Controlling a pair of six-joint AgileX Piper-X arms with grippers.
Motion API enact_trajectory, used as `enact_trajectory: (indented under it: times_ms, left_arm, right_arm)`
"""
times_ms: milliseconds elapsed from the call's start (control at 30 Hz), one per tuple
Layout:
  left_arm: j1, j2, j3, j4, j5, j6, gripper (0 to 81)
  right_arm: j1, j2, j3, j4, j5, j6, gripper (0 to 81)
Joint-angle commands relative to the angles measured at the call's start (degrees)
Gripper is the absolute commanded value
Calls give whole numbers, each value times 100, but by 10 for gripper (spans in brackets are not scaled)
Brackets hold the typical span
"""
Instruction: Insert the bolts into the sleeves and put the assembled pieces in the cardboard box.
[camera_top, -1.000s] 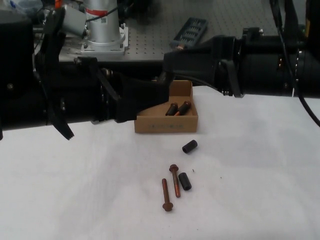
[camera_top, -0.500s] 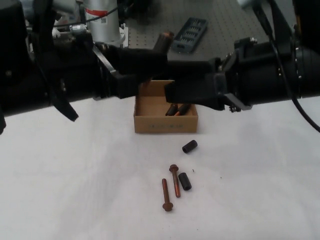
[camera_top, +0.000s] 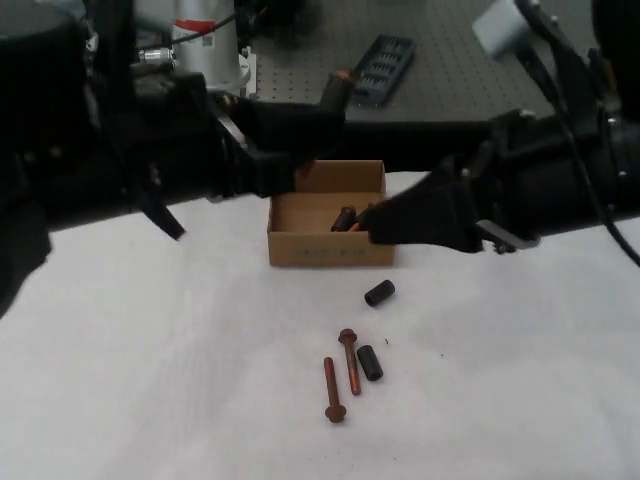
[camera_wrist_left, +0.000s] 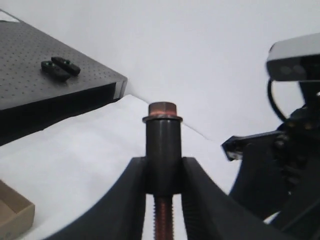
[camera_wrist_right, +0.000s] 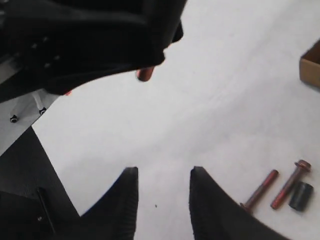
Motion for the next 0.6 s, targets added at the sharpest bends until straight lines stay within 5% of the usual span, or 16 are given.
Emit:
enact_trajectory:
  times_ms: [0, 200, 567]
  left_arm:
    - [83, 730, -436, -128, -62, 212, 6]
    - [392, 2027, -1581, -96, -37, 367, 6]
    - [849, 4735, -4582, 1193, 466, 518, 6]
  right_arm:
    - [-236, -232, -83, 620, 63, -267, 244]
    - [-710, -539, -83, 1693, 652, -778, 13]
    - [-937, -645, -83, 1886, 894, -1578, 29]
